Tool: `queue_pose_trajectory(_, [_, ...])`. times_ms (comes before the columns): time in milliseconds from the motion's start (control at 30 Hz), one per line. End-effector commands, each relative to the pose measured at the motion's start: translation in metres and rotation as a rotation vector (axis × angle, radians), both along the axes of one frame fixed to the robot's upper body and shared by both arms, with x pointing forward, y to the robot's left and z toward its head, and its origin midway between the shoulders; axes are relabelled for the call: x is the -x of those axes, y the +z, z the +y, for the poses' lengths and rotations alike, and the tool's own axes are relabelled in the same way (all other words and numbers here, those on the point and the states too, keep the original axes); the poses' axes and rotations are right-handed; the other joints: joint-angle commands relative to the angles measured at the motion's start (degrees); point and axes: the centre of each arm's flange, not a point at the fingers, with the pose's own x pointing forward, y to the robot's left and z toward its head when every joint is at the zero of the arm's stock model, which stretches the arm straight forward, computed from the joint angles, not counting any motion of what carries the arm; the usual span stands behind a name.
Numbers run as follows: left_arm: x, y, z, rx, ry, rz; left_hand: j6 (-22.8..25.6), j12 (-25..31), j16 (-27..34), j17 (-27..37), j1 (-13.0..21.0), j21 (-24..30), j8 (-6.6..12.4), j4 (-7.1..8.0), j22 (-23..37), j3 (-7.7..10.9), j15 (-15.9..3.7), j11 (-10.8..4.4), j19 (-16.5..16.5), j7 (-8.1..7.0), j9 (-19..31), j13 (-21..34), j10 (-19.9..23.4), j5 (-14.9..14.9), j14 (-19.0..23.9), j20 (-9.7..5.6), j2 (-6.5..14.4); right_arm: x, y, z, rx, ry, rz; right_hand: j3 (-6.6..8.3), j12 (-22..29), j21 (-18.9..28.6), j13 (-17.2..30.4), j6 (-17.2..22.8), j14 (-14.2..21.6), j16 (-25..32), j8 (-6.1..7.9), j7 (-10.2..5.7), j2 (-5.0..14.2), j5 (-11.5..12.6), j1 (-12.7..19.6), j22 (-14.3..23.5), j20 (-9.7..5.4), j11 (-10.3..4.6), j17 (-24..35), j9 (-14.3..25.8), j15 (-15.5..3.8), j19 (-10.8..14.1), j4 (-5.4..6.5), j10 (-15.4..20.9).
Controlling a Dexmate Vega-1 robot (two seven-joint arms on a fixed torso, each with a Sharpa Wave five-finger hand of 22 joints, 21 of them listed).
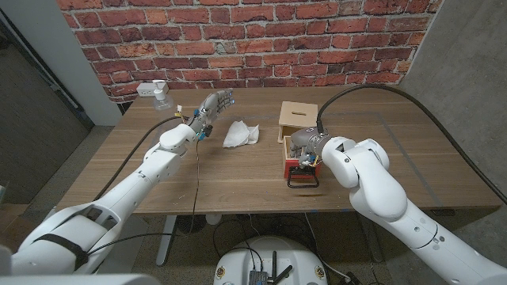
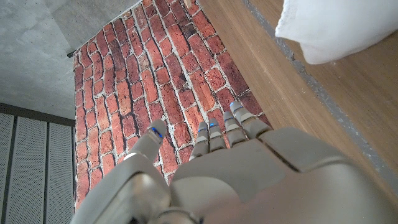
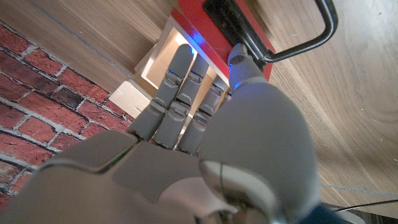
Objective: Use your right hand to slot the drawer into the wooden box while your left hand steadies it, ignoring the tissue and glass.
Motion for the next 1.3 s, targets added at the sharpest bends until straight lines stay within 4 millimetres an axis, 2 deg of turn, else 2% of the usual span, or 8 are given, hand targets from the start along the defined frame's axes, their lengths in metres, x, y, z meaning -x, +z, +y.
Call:
queue_pose_trajectory(33, [-0.001,0.015,-0.009,-0.066,-0.011,-0.036,0.8,0.0,0.0,0.1,0.6,-0.1,0.28,-0.45,0.2,0.22,0.04,0.0,0.4,-0.05,0.1,0.2,0.3,-0.3,0.6,-3.69,3.8,0.001,0.004,0.0,-0.01,-0.022,-0.002,1.61,0.1,0.8,0.3,1.4,2.3,0.7,0.27,-0.57,2.06,0.4,-0.2,0.1,-7.36,-0.08,1.1,0.2,-4.35,-0.6,0.67,0.6])
queue_pose_trajectory(267, [-0.001,0.026,-0.014,-0.113,-0.024,-0.068,0.9,0.0,0.0,0.1,0.7,-0.1,0.3,-0.66,0.2,0.22,0.05,0.05,0.4,-0.01,0.1,0.2,0.4,-0.4,0.7,-3.62,3.8,0.0,0.008,-0.001,-0.024,-0.045,0.004,2.78,0.0,1.6,0.4,1.6,2.3,0.7,0.28,-0.57,1.67,0.4,-0.8,0.0,-7.34,-0.05,1.4,0.2,-4.37,-1.0,0.42,0.7])
queue_pose_trajectory(600, [-0.002,0.038,-0.024,-0.188,-0.044,-0.103,1.1,0.0,-0.1,0.1,0.9,-0.2,0.29,-1.03,0.2,0.19,-0.03,-0.16,0.5,-0.05,0.1,0.2,0.5,-0.4,0.7,-3.58,3.8,-0.001,0.013,0.0,-0.055,-0.079,0.008,3.88,0.0,2.2,0.4,1.5,2.3,0.4,0.21,-0.4,1.81,0.3,-2.3,0.0,-7.37,-0.07,1.0,0.2,-4.27,-1.5,0.66,0.5])
queue_pose_trajectory(967, [0.0,0.056,-0.036,-0.34,-0.046,-0.191,1.9,-0.1,-0.1,0.1,1.2,-0.3,0.48,-1.44,0.2,0.08,-0.19,-0.13,0.3,-0.26,0.1,0.2,0.5,-0.5,0.6,-3.62,3.7,-0.002,0.015,0.005,-0.067,-0.095,0.001,4.55,0.0,2.3,0.4,1.7,2.5,0.6,0.32,-0.38,1.63,0.3,-2.9,-0.1,-7.39,-0.06,1.4,0.2,-4.26,-1.6,0.53,0.6])
queue_pose_trajectory(1300, [0.002,0.071,-0.045,-0.494,-0.042,-0.277,3.1,-0.1,-0.1,0.1,1.4,-0.4,0.68,-1.73,0.2,-0.08,-0.68,-0.69,-0.1,-0.65,0.1,0.2,0.7,-0.5,0.4,-3.87,3.9,-0.004,0.013,0.011,-0.08,-0.098,-0.003,5.13,0.0,2.5,0.4,1.7,2.3,0.4,0.27,-0.24,1.61,0.3,-3.4,-0.1,-7.38,-0.03,1.2,0.2,-4.28,-1.6,0.57,0.5])
